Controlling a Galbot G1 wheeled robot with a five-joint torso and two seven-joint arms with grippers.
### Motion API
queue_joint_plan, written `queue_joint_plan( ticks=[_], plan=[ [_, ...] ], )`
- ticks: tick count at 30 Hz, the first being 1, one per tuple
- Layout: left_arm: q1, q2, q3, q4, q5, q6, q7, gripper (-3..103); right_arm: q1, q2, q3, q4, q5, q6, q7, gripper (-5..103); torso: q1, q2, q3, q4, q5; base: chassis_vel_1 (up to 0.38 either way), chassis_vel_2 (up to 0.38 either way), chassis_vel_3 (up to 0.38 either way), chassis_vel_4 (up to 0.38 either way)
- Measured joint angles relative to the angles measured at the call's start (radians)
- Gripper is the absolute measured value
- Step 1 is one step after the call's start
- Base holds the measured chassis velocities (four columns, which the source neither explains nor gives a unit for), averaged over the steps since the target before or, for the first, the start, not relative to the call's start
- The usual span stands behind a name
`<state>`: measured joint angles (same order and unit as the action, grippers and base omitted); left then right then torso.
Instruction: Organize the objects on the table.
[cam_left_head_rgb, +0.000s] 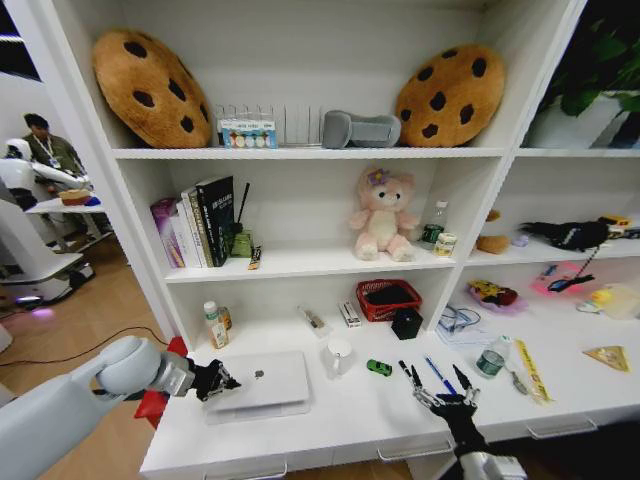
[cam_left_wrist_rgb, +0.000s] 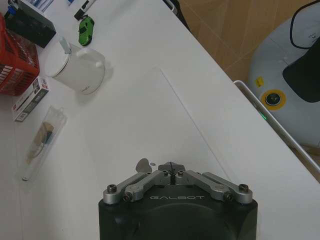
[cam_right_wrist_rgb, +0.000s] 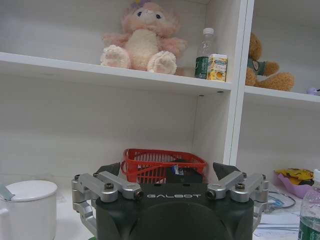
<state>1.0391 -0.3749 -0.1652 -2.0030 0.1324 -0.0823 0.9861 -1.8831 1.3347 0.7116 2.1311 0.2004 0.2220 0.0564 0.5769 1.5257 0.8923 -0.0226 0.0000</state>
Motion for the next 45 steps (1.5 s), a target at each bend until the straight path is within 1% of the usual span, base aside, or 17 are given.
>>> queue_joint_plan(
  ticks=[3,5,6,8,9,13,16,17,18,19,21,25,27,30,32,38,45],
  plan=[
    [0.009,-0.008,-0.008,0.002,-0.016,-0.002,-0.034,0,0.000,0.001,-0.001,0.001,-0.001,0.000,0.001,100,0.000,0.000,0.000,-0.0001,0.0000,0.000,0.000,0.000,0.000],
    [0.027,-0.012,-0.025,0.016,-0.110,0.008,-0.179,0,0.001,0.001,-0.003,0.003,-0.002,0.000,0.003,100,0.000,0.000,0.000,-0.0003,0.0000,0.000,0.000,0.000,0.000],
    [0.027,-0.012,-0.025,0.016,-0.110,0.008,-0.179,0,0.001,0.001,-0.003,0.003,-0.002,0.000,0.003,100,0.000,0.000,0.000,-0.0003,0.0000,0.000,0.000,0.000,0.000],
    [0.109,-0.017,-0.103,0.024,-0.208,0.038,-0.376,0,0.004,-0.001,-0.006,0.002,-0.002,-0.002,0.005,100,0.000,0.000,0.000,-0.0003,0.0002,0.000,0.000,0.000,0.000],
    [0.109,-0.017,-0.103,0.024,-0.208,0.038,-0.376,0,0.004,-0.001,-0.006,0.002,-0.002,-0.002,0.005,100,0.000,0.000,0.000,-0.0003,0.0002,0.000,0.000,0.000,0.000],
    [0.215,-0.047,-0.174,0.033,-0.305,0.036,-0.585,10,0.005,-0.004,-0.004,0.000,-0.002,-0.004,0.006,100,0.000,0.000,0.000,0.0004,0.0001,0.000,0.000,0.000,0.000],
    [0.246,-0.115,-0.207,0.035,-0.409,0.089,-0.786,20,-0.001,0.001,0.010,0.015,0.000,-0.007,0.012,100,0.000,0.000,0.000,-0.0007,-0.0002,0.000,0.000,0.000,0.000],
    [0.246,-0.115,-0.207,0.035,-0.409,0.089,-0.786,20,-0.001,0.001,0.010,0.015,0.000,-0.007,0.012,100,0.000,0.000,0.000,-0.0007,-0.0002,0.000,0.000,0.000,0.000],
    [0.288,-0.173,-0.251,0.026,-0.442,0.135,-0.909,26,0.005,-0.006,0.011,0.022,0.008,-0.016,0.018,100,0.000,0.000,0.000,-0.0006,-0.0001,0.000,0.000,0.000,0.000],
    [0.288,-0.173,-0.251,0.026,-0.442,0.135,-0.909,26,0.005,-0.006,0.011,0.022,0.008,-0.016,0.018,100,0.000,0.000,0.000,-0.0006,-0.0001,0.000,0.000,0.000,0.000],
    [0.402,-0.284,-0.371,0.002,-0.454,0.241,-1.095,36,0.020,-0.023,0.012,0.025,0.029,-0.032,0.027,100,0.000,0.000,0.000,-0.0001,-0.0002,0.000,0.000,0.000,0.000],
    [0.518,-0.388,-0.509,-0.031,-0.481,0.300,-1.188,53,0.029,-0.044,0.006,0.024,0.046,-0.043,0.030,100,0.000,0.000,0.000,0.0000,0.0000,0.000,0.000,0.000,0.000],
    [0.625,-0.496,-0.623,-0.074,-0.543,0.322,-1.289,64,0.037,-0.056,-0.004,0.020,0.045,-0.056,0.040,100,0.000,0.000,0.000,0.0000,0.0002,0.000,0.000,0.000,0.000],
    [0.717,-0.579,-0.694,-0.136,-0.600,0.344,-1.346,75,0.039,-0.063,-0.013,0.022,0.048,-0.071,0.056,100,0.000,0.000,0.000,0.0001,0.0000,0.000,0.000,0.000,0.000],
    [0.751,-0.612,-0.721,-0.171,-0.625,0.356,-1.358,75,0.040,-0.067,-0.015,0.024,0.048,-0.075,0.059,100,0.000,0.000,0.000,0.0003,0.0001,0.000,0.000,0.000,0.000],
    [0.868,-0.756,-0.795,-0.360,-0.751,0.409,-1.367,98,0.038,-0.083,-0.014,0.043,0.059,-0.085,0.060,100,0.000,0.000,0.000,-0.0001,0.0003,0.000,0.000,0.000,0.000],
    [0.913,-0.835,-0.772,-0.445,-0.781,0.428,-1.371,100,0.025,-0.078,-0.005,0.061,0.067,-0.084,0.058,100,0.000,0.000,0.000,-0.0001,0.0003,0.000,0.000,0.000,0.000]
  ],
)
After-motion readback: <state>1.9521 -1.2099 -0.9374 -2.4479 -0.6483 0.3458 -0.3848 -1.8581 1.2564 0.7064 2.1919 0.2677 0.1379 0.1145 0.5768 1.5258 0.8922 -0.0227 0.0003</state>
